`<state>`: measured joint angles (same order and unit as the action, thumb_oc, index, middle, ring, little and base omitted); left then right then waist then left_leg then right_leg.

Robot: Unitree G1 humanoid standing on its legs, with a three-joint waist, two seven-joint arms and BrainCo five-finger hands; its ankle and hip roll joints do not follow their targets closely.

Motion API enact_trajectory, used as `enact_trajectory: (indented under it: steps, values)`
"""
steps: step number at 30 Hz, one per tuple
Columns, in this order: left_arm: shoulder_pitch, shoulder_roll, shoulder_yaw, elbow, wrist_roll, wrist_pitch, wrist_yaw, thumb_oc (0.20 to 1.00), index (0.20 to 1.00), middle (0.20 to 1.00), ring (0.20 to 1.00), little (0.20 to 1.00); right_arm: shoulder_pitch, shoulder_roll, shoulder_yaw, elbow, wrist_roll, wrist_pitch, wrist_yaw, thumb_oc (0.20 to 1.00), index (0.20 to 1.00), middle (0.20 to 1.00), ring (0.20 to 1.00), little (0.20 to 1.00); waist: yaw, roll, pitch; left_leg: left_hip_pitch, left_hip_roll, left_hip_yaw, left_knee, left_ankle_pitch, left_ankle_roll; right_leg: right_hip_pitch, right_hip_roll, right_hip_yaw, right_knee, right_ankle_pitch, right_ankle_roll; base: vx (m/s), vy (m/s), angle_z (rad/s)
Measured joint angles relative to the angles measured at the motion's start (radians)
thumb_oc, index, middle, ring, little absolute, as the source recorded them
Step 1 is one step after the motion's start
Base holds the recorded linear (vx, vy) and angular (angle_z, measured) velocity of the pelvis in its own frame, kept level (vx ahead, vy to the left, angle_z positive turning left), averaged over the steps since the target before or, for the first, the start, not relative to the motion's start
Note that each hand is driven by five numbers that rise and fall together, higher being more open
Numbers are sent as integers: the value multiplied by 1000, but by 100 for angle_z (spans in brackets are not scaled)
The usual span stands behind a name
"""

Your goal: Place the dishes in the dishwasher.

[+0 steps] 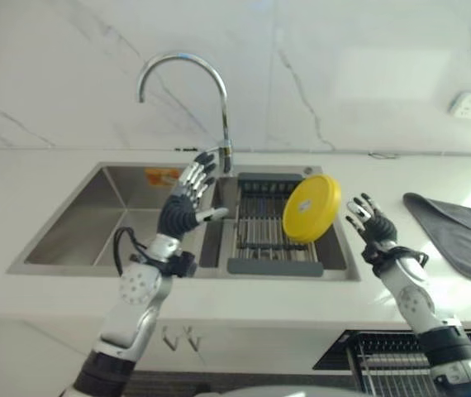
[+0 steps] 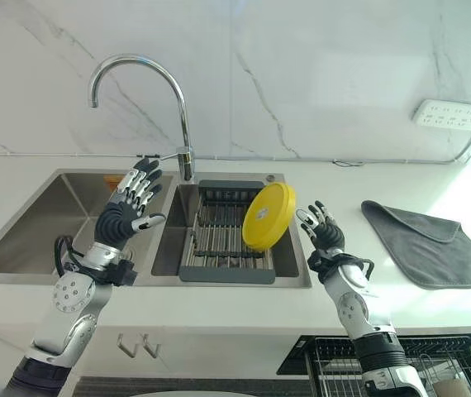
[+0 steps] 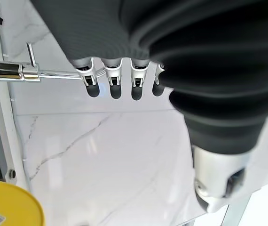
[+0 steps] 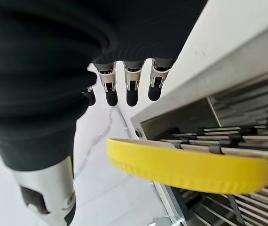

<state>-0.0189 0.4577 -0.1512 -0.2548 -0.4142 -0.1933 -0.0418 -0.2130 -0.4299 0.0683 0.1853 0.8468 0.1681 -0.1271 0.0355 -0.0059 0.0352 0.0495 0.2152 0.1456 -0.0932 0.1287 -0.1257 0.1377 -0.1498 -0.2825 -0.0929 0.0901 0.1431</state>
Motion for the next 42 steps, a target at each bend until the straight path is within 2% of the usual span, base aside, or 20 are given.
enact_trajectory:
  steps: [6,23,42]
  values:
    - [-24,2,-1,6,-2,18,2,1000,1000,1000,1000,1000,-62,-3,-1,85,20,25,-13,1000,1000,1000,1000,1000,2,0,0,0,-1,-3,0,-2,-3,7,0,-4,0,-2,2,0,1,1]
    - [-32,10,-1,23,-2,38,10,1000,1000,1000,1000,1000,-94,-3,3,125,39,85,-8,1000,1000,1000,1000,1000,11,3,2,2,-1,-14,0,-1,-1,14,0,-12,-1,-5,1,1,0,0]
    - [-32,12,-1,23,-3,49,10,1000,1000,1000,1000,1000,-97,-3,42,133,39,89,11,1000,1000,1000,1000,1000,33,5,3,3,-7,-31,0,-2,1,31,0,-35,-1,-17,3,16,2,3]
